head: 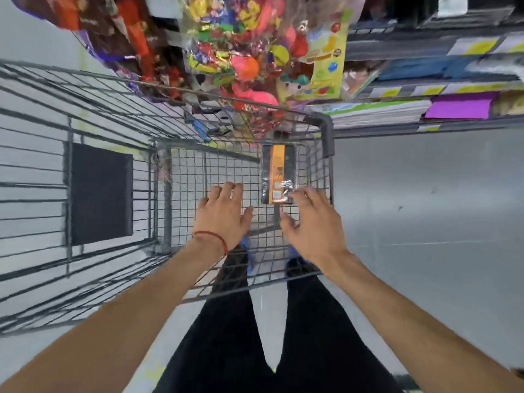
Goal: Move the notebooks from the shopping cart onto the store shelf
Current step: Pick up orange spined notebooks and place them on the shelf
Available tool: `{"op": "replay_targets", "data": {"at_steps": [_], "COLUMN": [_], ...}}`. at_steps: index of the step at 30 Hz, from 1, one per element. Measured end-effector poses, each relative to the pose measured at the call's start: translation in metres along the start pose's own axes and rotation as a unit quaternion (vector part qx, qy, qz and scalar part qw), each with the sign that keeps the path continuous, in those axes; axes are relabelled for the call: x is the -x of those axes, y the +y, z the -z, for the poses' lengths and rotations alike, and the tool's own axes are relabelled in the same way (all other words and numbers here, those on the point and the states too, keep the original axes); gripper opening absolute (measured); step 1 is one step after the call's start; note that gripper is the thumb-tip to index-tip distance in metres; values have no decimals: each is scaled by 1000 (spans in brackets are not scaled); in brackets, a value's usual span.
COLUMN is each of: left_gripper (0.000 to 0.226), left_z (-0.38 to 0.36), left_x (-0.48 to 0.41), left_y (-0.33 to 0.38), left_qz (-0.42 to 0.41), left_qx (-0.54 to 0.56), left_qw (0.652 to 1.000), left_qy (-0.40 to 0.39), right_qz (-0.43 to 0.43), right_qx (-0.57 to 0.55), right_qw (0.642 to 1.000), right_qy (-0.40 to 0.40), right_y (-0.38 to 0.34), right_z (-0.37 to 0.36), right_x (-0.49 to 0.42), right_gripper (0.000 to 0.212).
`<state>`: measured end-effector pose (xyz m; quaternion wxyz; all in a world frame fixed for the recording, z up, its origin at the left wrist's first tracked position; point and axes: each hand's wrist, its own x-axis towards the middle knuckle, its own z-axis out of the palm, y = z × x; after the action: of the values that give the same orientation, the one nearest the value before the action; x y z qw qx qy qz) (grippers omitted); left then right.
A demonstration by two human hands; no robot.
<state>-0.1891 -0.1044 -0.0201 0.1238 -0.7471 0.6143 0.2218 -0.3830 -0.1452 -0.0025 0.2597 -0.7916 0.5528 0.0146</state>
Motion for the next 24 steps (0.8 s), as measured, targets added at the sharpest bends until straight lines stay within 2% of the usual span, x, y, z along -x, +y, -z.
{"op": "replay_targets", "data": {"at_steps": [3, 7, 11, 15, 24], "left_gripper": [60, 64, 74, 78, 48], "left_z": [-33, -75, -112, -138, -152], "left_x": [-32, -76, -120, -148, -159], "left_y": [-15, -11, 1, 19, 23], "left_qz": [-15, 24, 88, 118, 132], "left_qx": [25, 185, 309, 330, 346], "left_qw": [998, 975, 940, 928, 926], "left_qy": [-47, -118, -113, -130, -74], "right_qz": [-36, -55, -69, -76, -77], "right_qx": [-2, 0, 8, 10, 21], "right_qw": [999, 998, 997, 997, 997], "right_qy": [8, 22, 26, 28, 15], "right_y": [-3, 1, 11, 21, 28], "right_z": [-27, -58, -78, -88, -98], "right_x": [-17, -41, -57, -62, -66], "right_gripper": [44, 35, 33, 36, 32]}}
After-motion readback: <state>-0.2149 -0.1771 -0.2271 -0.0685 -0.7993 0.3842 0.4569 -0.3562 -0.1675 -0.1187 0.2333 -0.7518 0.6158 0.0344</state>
